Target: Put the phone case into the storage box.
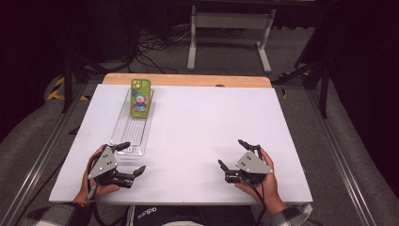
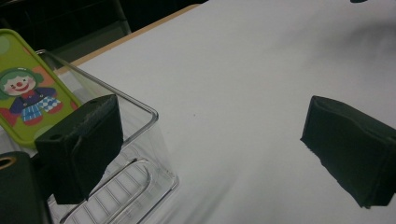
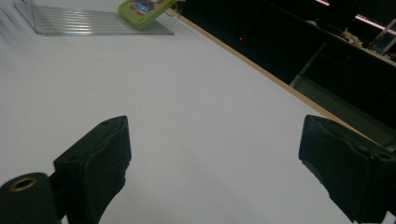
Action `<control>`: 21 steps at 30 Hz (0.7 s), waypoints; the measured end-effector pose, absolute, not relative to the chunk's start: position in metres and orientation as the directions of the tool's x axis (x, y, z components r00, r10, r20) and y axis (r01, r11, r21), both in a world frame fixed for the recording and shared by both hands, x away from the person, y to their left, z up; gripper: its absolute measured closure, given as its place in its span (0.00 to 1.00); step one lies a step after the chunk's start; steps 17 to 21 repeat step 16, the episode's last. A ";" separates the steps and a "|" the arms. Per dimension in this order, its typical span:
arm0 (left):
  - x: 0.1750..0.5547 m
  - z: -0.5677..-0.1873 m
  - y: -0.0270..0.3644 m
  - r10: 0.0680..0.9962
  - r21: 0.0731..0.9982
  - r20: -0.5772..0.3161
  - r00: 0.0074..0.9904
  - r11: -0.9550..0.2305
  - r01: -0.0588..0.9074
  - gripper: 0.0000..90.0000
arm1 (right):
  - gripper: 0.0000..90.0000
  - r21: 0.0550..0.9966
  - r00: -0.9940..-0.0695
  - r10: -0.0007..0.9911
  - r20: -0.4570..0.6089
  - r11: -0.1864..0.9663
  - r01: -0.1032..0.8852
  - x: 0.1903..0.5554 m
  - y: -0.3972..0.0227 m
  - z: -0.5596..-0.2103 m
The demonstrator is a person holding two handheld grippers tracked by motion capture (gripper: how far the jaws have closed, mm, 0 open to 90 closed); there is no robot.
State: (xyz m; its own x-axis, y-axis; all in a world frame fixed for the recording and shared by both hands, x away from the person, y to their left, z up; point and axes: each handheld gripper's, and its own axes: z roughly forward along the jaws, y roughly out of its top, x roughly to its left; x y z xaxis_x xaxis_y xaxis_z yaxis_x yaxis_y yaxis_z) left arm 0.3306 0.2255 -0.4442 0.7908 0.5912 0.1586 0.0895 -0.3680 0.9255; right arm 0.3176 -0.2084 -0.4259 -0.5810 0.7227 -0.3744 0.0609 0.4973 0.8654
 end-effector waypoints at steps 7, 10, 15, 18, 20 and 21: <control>0.332 -0.444 0.225 0.591 0.922 0.160 0.791 -0.376 0.095 0.07 | 0.11 0.864 -0.572 0.730 -0.375 0.498 0.068 0.318 -0.211 -0.426; 0.331 -0.445 0.224 0.589 0.922 0.151 0.794 -0.373 0.101 0.07 | 0.11 0.864 -0.571 0.730 -0.377 0.500 0.069 0.318 -0.211 -0.426; 0.333 -0.444 0.225 0.593 0.924 0.144 0.792 -0.368 0.107 0.07 | 0.11 0.866 -0.568 0.734 -0.371 0.494 0.073 0.319 -0.212 -0.426; 0.333 -0.444 0.225 0.593 0.924 0.144 0.792 -0.368 0.107 0.07 | 0.11 0.866 -0.568 0.734 -0.371 0.494 0.073 0.319 -0.212 -0.426; 0.333 -0.444 0.225 0.593 0.924 0.144 0.792 -0.368 0.107 0.07 | 0.11 0.866 -0.568 0.734 -0.371 0.494 0.073 0.319 -0.212 -0.426; 0.333 -0.444 0.225 0.593 0.924 0.144 0.792 -0.368 0.107 0.07 | 0.11 0.866 -0.568 0.734 -0.371 0.494 0.073 0.319 -0.212 -0.426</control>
